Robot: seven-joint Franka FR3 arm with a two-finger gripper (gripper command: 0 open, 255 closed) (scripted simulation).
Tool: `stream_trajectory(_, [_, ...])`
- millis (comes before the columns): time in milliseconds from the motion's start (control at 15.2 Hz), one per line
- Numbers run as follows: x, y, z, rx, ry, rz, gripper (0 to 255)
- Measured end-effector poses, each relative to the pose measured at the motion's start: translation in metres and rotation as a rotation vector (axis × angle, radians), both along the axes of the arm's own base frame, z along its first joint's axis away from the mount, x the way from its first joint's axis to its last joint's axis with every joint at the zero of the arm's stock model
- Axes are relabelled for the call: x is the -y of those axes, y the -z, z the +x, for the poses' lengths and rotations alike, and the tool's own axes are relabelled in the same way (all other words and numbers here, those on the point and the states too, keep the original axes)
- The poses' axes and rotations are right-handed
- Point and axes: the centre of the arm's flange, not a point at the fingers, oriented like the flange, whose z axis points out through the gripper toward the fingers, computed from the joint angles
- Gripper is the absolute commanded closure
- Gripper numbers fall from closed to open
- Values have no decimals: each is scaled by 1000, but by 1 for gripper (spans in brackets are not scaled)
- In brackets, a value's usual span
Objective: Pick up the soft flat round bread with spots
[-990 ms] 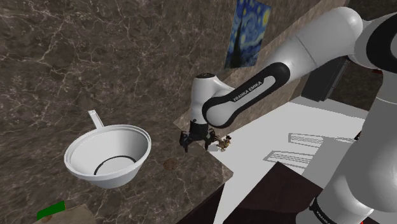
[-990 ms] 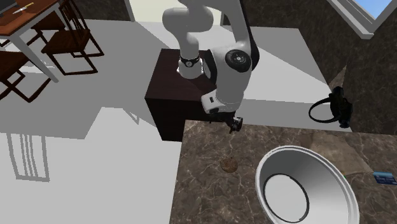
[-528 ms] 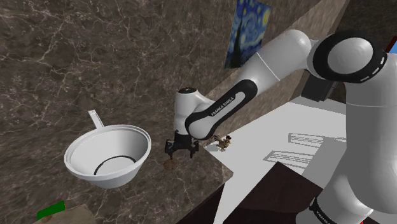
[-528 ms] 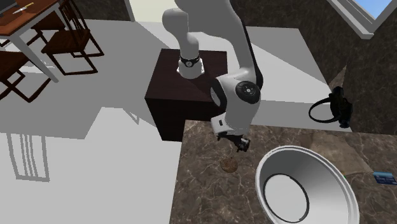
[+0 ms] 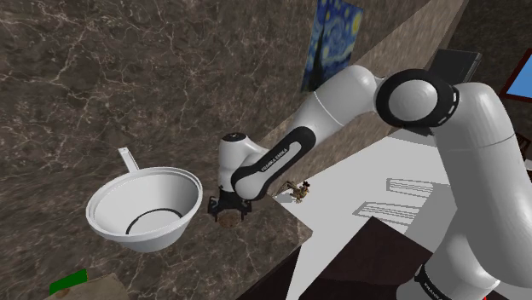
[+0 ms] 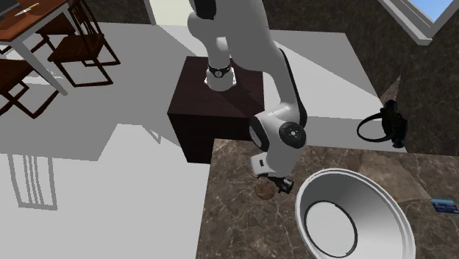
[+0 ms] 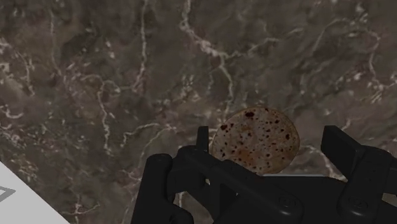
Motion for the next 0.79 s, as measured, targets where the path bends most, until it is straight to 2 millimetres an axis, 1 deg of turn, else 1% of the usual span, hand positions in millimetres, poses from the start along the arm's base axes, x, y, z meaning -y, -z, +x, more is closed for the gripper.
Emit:
stream_trajectory(264, [1,21,-1,0,1,0,0])
stream_trajectory(330, [1,23,0,0,1,0,255])
stream_trajectory(792, [-1,24,0,1,-2,1,255])
